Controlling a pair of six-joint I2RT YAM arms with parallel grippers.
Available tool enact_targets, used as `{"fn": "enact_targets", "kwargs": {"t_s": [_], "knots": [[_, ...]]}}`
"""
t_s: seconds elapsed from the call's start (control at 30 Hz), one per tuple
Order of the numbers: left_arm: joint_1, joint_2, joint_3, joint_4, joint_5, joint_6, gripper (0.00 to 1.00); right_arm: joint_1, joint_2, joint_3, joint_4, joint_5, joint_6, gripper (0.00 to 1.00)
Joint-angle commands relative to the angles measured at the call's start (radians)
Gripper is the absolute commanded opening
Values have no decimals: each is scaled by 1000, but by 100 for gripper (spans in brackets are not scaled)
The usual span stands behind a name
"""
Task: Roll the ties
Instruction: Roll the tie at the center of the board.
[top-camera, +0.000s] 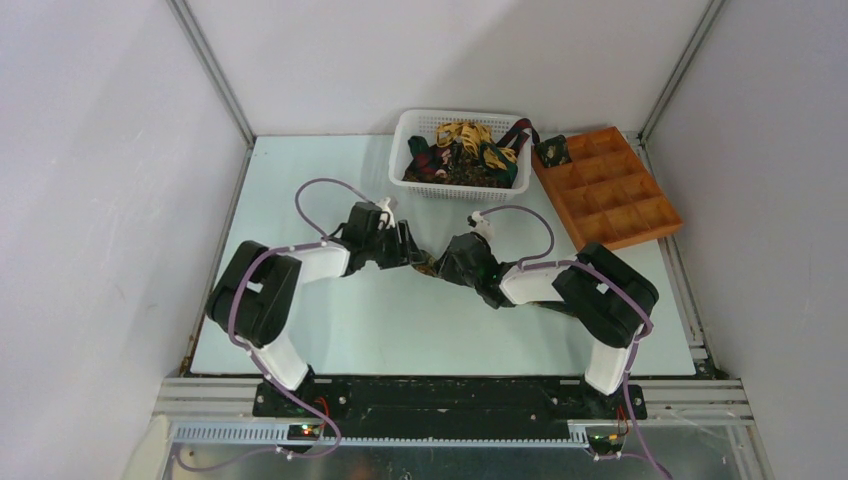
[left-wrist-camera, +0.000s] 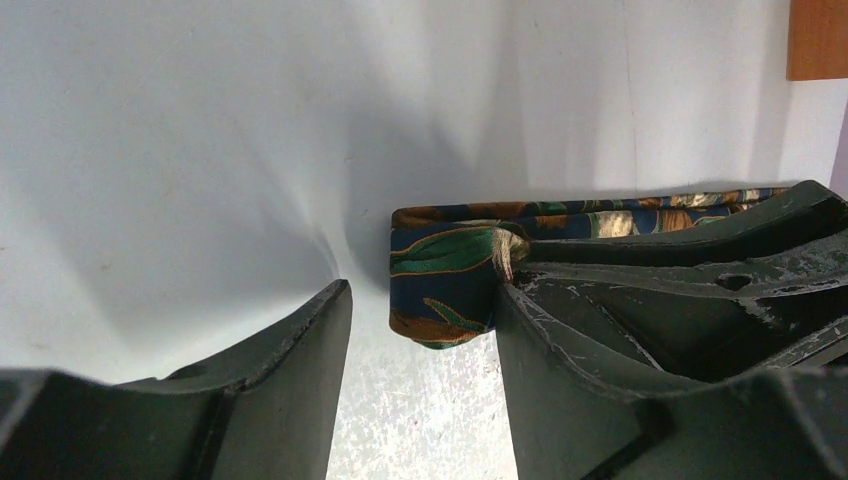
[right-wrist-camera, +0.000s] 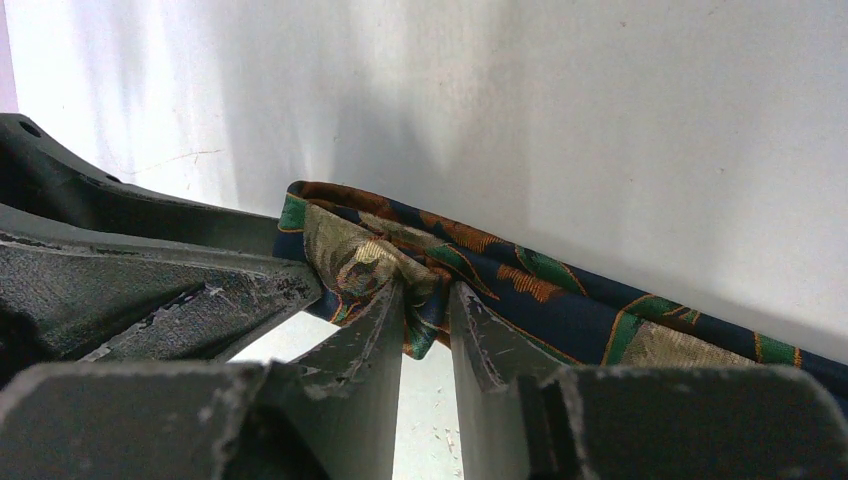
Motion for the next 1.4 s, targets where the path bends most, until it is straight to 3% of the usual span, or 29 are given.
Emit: {"fn": "enact_targets", "kwargs": {"t_s": [0.0, 0.33, 0.73, 0.9, 1.13, 1.27, 1.37], "knots": [[-8, 21, 21, 69, 18, -14, 60, -1, 36, 13, -33, 2, -19, 26], [-17, 36, 12, 90, 47, -23, 60, -3, 39, 13, -31, 0, -19, 26], [-16, -101, -19, 46, 11, -36, 58, 2, 15, 13, -52, 14, -49, 26], [-12, -194, -24, -51, -96, -29, 57, 4, -60, 0, -50, 23, -110, 36], [28, -319, -51, -89, -131, -34, 55, 1, -160, -1, -63, 25, -198, 46], [51, -364, -57, -123, -137, -24, 55, -14, -239, 3, -65, -19, -349, 53], [68, -401, -66, -135, -143, -20, 55, -56, -294, 23, -86, -168, -525, 63]]}}
